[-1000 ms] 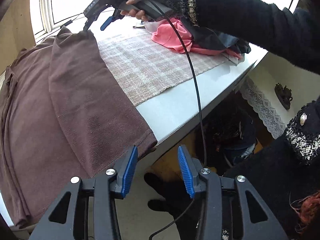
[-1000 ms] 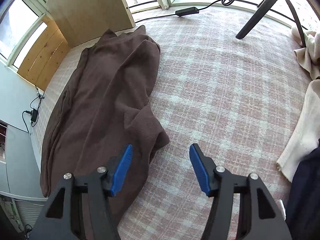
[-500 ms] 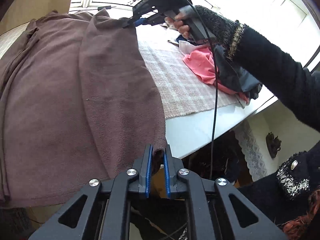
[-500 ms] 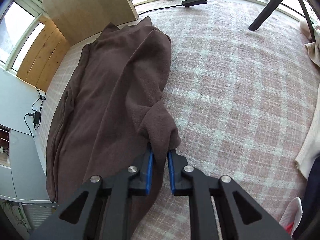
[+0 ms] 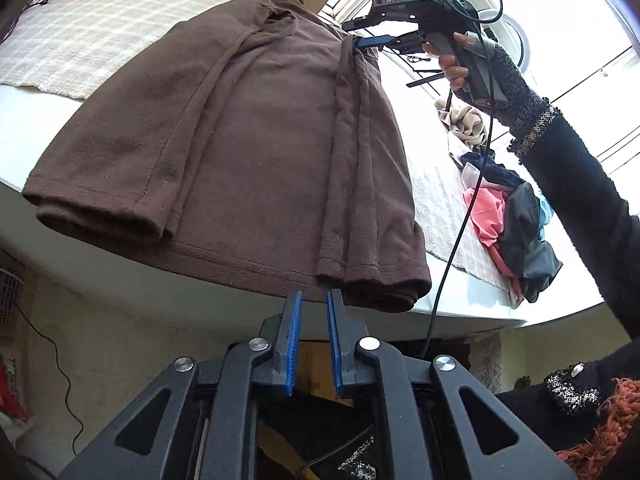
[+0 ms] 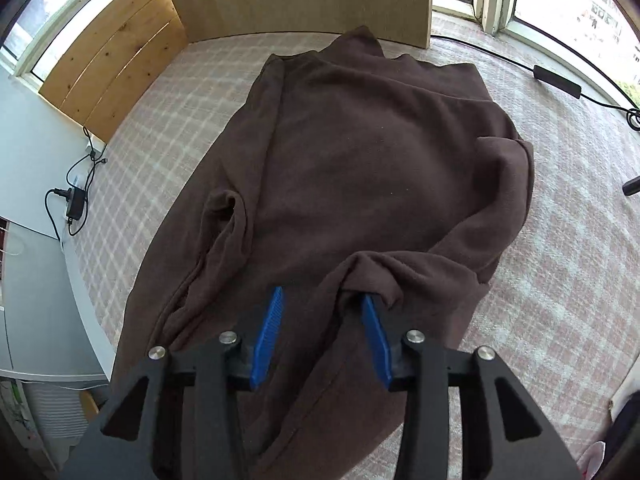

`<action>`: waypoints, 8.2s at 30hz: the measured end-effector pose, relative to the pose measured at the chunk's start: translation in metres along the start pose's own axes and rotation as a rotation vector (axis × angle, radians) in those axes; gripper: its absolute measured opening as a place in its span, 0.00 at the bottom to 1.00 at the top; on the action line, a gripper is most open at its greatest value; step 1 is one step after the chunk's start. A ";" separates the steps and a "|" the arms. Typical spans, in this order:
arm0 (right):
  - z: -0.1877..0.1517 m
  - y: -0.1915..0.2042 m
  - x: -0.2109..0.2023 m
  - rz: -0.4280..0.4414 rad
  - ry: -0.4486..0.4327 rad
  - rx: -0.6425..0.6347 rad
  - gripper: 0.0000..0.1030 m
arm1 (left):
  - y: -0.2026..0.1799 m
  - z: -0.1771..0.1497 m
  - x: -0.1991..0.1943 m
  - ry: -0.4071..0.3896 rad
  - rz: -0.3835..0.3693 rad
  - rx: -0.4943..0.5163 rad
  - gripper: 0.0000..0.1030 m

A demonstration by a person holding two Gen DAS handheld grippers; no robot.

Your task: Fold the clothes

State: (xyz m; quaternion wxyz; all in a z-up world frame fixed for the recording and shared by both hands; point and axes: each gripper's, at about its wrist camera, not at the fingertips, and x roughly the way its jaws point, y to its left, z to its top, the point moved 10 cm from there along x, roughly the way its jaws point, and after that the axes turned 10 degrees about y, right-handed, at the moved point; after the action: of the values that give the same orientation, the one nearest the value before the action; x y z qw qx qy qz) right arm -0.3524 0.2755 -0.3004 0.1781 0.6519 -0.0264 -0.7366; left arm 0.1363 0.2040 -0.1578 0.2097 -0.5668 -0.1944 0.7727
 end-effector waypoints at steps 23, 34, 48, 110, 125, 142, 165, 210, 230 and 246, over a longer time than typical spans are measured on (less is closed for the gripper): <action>-0.320 0.090 0.012 0.102 -0.020 -0.228 0.43 | -0.037 0.132 0.040 0.204 0.140 0.292 0.37; -0.330 0.106 0.032 0.050 -0.095 -0.262 0.43 | -0.039 0.130 0.093 0.343 0.247 0.366 0.07; -0.316 0.121 0.041 0.034 -0.136 -0.335 0.43 | -0.012 0.139 0.057 0.289 0.272 0.320 0.04; -0.333 0.150 0.065 -0.013 0.032 -0.497 0.06 | 0.018 0.034 0.029 0.322 0.216 0.195 0.03; -0.131 0.045 -0.072 0.056 -0.196 -0.225 0.56 | -0.018 0.043 0.022 0.222 0.260 0.256 0.25; -0.009 0.023 0.059 -0.195 0.091 -0.753 0.50 | -0.002 0.045 0.051 0.202 0.308 0.056 0.17; 0.022 0.032 0.067 -0.234 -0.011 -0.690 0.08 | 0.041 0.040 0.027 0.140 0.443 -0.087 0.00; -0.174 0.049 0.003 0.087 -0.073 -0.465 0.43 | -0.056 0.025 0.031 0.267 0.454 0.195 0.49; -0.302 0.165 0.049 0.171 -0.244 -0.472 0.43 | -0.003 0.056 -0.017 0.304 0.188 0.193 0.11; -0.351 0.119 0.011 0.258 -0.179 -0.313 0.08 | -0.025 0.005 0.030 0.421 0.107 0.322 0.18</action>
State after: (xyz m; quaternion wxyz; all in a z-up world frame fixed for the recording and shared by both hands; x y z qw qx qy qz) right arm 0.0145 0.2292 -0.3306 0.3670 0.5397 -0.0106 -0.7576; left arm 0.1257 0.2409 -0.1667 0.2918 -0.6837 0.0093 0.6688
